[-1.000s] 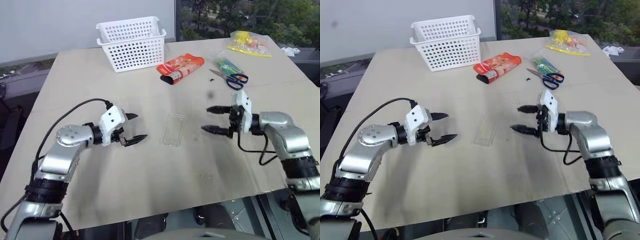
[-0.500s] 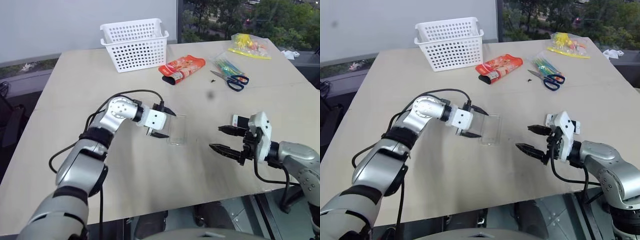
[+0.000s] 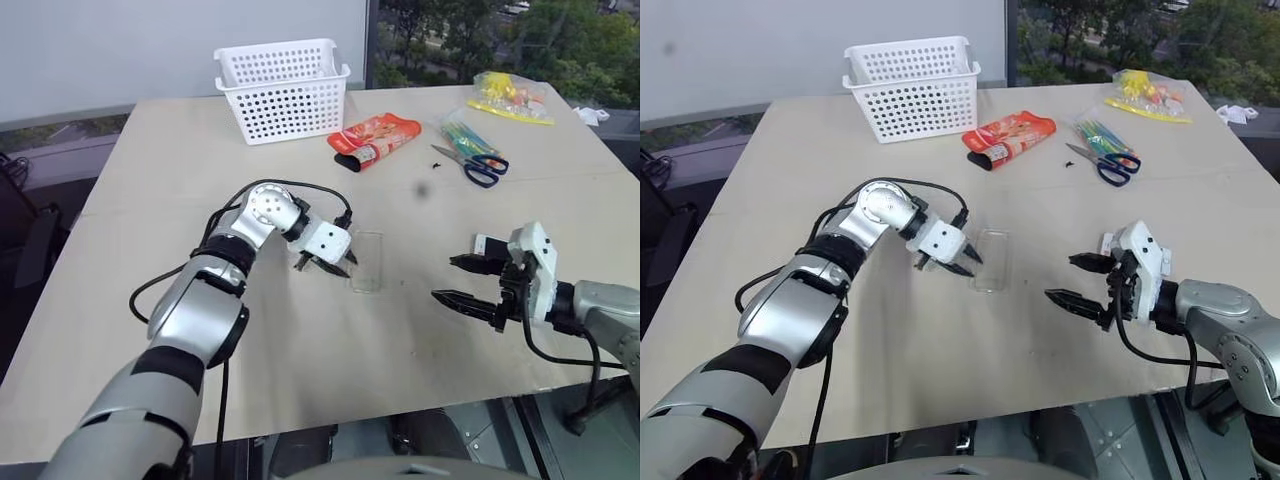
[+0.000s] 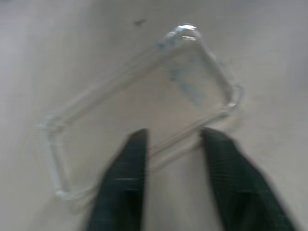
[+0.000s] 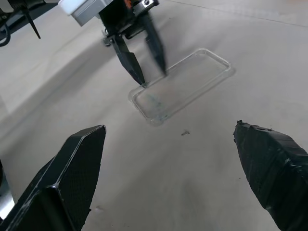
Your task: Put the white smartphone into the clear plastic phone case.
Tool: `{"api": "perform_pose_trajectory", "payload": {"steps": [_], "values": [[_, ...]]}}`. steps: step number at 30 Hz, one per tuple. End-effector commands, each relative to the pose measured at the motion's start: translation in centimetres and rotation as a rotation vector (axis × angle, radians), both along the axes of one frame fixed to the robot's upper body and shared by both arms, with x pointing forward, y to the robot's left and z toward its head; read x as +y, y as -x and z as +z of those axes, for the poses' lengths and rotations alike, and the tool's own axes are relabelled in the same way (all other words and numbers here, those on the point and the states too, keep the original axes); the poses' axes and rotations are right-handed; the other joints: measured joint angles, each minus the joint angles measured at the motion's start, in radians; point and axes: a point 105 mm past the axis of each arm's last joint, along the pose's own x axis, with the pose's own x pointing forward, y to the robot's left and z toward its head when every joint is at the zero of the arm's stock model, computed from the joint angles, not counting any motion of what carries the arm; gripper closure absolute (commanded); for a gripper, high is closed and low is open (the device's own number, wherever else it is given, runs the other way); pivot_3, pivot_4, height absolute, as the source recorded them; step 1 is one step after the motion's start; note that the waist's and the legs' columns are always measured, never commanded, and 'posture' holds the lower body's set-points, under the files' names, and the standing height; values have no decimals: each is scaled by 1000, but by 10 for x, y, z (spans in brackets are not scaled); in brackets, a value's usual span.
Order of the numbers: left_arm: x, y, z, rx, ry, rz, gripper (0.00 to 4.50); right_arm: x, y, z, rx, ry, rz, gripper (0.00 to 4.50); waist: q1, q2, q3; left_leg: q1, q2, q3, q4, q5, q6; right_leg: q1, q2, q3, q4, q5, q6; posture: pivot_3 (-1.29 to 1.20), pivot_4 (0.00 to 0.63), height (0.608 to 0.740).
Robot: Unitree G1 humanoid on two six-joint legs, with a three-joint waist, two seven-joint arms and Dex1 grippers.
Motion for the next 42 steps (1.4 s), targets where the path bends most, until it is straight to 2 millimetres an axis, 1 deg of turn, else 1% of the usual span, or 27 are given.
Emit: {"api": "perform_pose_trajectory", "payload": {"steps": [1,5,8,10,12,15,17,20,21,22,24,27,30,35,36,37,40,42], "values": [[5,14,-39,117,-197,-17,4440,1,3,9,-38,-1,20,0,2,1,-2,1,-1,-1,1,0,0,2,0,0,0,0,0,0,150,740],[-2,14,-39,113,-225,-38,4440,-1,3,10,-42,1,9,0,1,2,-5,2,-1,-5,5,0,0,6,0,-1,0,-1,2,0,150,740],[-16,16,-32,128,-168,-53,4440,-4,3,10,-44,9,-1,0,2,3,-7,2,-1,-6,6,0,0,6,-1,-1,0,-1,2,0,150,740],[-19,16,-28,139,-150,-47,4440,-7,3,11,-45,12,-6,0,2,3,-7,2,-2,-7,6,0,0,6,-1,-1,0,-2,3,0,150,740],[-29,12,-17,138,-86,-13,4440,-12,1,10,-48,25,-19,0,4,3,-7,1,-3,-8,6,-1,1,6,-2,-2,0,-2,3,0,150,740],[-46,8,-2,163,29,58,4440,-15,-2,9,-54,36,-28,0,9,3,-7,-1,-4,-9,6,-2,4,6,-4,-2,0,-4,6,0,150,740],[-51,9,4,187,73,97,4440,-17,-3,8,-58,40,-30,0,11,3,-7,-4,-5,-10,6,-3,5,5,-5,-3,-1,-5,7,0,150,740],[-66,11,17,266,190,246,4440,-22,-6,9,-68,45,-50,0,2,3,-6,-7,-5,-12,6,-4,6,1,-5,-2,-1,-4,7,0,150,740],[-69,13,22,285,221,300,4440,-25,-7,9,-71,48,-57,0,-2,3,-6,-11,-5,-14,7,-4,6,-2,-5,-3,0,-2,8,0,150,740],[-72,15,26,306,245,350,4440,-27,-7,8,-73,53,-63,0,-7,3,-5,-15,-6,-16,8,-3,6,-6,-5,-4,1,0,9,0,150,740],[-75,20,33,348,281,458,4440,-32,-8,7,-75,61,-77,0,-13,3,-5,-16,-7,-18,8,-3,6,-7,-5,-4,2,0,10,0,150,740],[-82,27,38,378,301,590,4440,-38,-9,5,-75,73,-87,0,-16,3,-5,-15,-6,-20,7,-3,6,-7,-3,-5,2,-1,12,0,150,740],[-91,37,39,404,306,657,4440,-41,-12,4,-86,84,-101,0,-16,3,-5,-14,-4,-22,7,-3,6,-6,1,-6,3,-3,14,0,150,740],[-94,40,22,374,287,714,4440,-50,-18,3,-104,105,-132,0,-18,4,-5,-12,-4,-22,7,-3,6,-6,3,-4,4,-2,13,0,150,740],[-94,41,21,377,294,716,3911,-52,-19,2,-109,118,-140,0,-18,4,-5,-12,-4,-22,7,-3,6,-6,3,-4,4,-2,13,0,150,740],[-96,41,22,379,308,723,3675,-55,-20,1,-120,140,-152,0,-17,4,-4,-12,-4,-22,7,-3,6,-6,3,-4,4,-2,13,0,150,740],[-99,39,29,375,357,734,2340,-67,-28,-2,-175,200,-201,0,-15,4,-4,-13,-4,-21,8,-3,6,-6,3,-3,3,-2,13,0,150,740],[-99,36,51,400,471,695,1411,-80,-34,-8,-209,228,-208,0,-13,4,-4,-13,-4,-21,8,-3,6,-6,2,-2,3,-2,13,0,150,740]]}}
